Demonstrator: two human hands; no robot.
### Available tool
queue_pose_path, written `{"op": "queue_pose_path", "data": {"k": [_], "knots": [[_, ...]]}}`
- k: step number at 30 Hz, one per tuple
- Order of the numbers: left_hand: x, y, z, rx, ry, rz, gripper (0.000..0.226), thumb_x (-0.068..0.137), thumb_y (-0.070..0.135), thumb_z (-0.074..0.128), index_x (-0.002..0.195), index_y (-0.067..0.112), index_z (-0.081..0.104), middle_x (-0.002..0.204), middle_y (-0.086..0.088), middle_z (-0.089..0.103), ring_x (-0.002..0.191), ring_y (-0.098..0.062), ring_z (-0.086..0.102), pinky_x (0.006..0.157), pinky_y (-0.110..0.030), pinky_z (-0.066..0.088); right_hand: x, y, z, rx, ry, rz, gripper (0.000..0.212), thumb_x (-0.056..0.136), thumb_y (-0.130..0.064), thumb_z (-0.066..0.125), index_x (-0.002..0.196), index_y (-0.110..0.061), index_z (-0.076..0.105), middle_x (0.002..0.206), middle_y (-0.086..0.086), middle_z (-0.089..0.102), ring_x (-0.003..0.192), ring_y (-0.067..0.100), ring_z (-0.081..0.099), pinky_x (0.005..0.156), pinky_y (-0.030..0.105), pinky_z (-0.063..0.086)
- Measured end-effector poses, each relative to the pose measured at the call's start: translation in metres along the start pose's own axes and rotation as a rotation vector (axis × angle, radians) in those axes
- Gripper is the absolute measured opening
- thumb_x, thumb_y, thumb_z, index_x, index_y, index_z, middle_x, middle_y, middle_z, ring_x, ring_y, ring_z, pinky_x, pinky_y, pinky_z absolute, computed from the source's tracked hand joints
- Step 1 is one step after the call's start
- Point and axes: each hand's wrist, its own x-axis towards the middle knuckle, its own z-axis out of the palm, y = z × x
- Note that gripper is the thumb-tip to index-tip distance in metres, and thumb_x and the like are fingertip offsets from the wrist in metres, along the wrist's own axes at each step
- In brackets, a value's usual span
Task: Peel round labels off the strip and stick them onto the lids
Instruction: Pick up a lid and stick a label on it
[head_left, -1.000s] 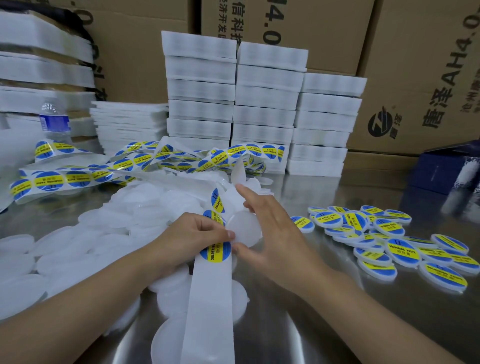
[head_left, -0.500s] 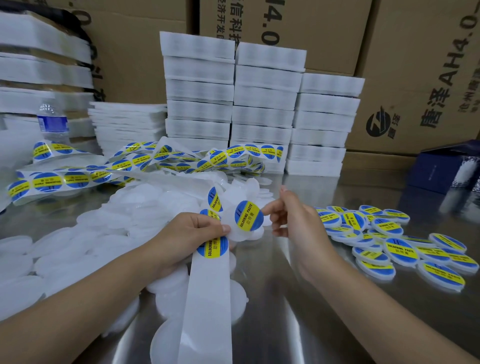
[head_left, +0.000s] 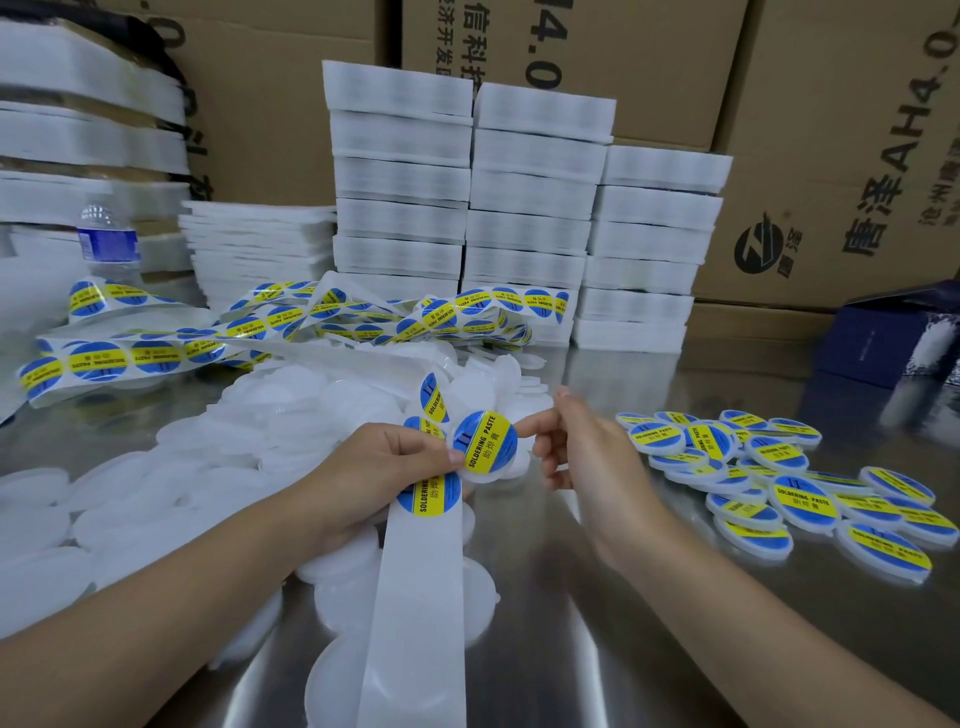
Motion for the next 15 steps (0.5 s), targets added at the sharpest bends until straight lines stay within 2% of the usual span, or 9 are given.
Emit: {"op": "queue_pose_path", "data": {"k": [9,15], "knots": [[0.0,-0.0001,-0.0002,0.006,0.002,0.011,0.015,0.08,0.016,0.069,0.067,0.013,0.078,0.072,-0.006,0.073,0.059,-0.009,0.066,0.056,-0.018,0.052,0.0004,0.0015,-0.0003,-0.02,-0.011,0.004,0.052,0.099,-0.032,0.037,0.062,-0.014,0.068,0.061,0.002,0.046,0.05,0.012,0.038,0.047,0.022,0.035],[-0.0002,0.0004,-0.0007,0.008,-0.013,0.009,0.015,0.067,0.027,0.072,0.069,0.014,0.079,0.072,-0.007,0.074,0.059,-0.01,0.067,0.056,-0.018,0.053,0.0009,0.0018,-0.0001,-0.052,-0.008,0.014,0.053,0.099,-0.032,0.036,0.06,-0.015,0.069,0.063,0.002,0.047,0.051,0.013,0.039,0.049,0.023,0.036]]}}
